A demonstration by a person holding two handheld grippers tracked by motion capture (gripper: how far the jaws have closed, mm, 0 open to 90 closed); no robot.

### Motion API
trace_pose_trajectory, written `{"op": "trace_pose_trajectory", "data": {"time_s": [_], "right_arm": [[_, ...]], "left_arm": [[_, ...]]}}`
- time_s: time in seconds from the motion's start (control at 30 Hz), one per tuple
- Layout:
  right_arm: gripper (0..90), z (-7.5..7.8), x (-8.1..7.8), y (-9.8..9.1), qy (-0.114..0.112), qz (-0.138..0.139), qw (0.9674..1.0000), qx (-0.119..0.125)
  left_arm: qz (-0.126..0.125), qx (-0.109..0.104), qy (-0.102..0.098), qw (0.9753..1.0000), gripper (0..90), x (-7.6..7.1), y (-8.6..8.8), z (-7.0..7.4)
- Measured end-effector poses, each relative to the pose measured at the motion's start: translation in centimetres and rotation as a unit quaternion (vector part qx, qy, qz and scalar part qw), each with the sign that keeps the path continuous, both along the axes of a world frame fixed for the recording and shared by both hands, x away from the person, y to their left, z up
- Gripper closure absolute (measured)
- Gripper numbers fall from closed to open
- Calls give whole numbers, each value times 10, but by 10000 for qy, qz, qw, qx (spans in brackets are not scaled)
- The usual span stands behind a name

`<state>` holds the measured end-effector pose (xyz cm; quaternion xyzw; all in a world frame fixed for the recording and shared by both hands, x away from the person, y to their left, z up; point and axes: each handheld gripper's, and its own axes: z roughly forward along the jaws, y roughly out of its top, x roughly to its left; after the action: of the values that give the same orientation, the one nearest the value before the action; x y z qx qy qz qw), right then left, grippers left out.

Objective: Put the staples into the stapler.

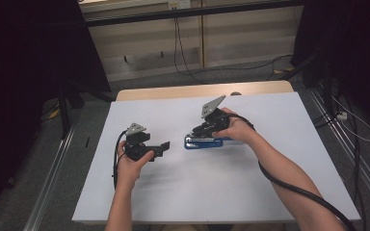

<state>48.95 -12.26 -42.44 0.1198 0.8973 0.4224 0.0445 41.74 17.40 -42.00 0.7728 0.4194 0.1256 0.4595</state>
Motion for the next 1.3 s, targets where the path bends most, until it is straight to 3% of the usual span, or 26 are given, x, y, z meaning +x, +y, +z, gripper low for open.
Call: {"op": "trace_pose_trajectory", "data": {"time_s": [0.67, 1.3], "right_arm": [[791, -3, 4, 4, -18, 173, 9998, -65], [791, -6, 6, 6, -63, 262, 9996, -128]], "left_arm": [[-15, 96, 38, 9999, 62, 1, 0, -3], [27, 62, 68, 10000, 62, 1, 0, -4]]}}
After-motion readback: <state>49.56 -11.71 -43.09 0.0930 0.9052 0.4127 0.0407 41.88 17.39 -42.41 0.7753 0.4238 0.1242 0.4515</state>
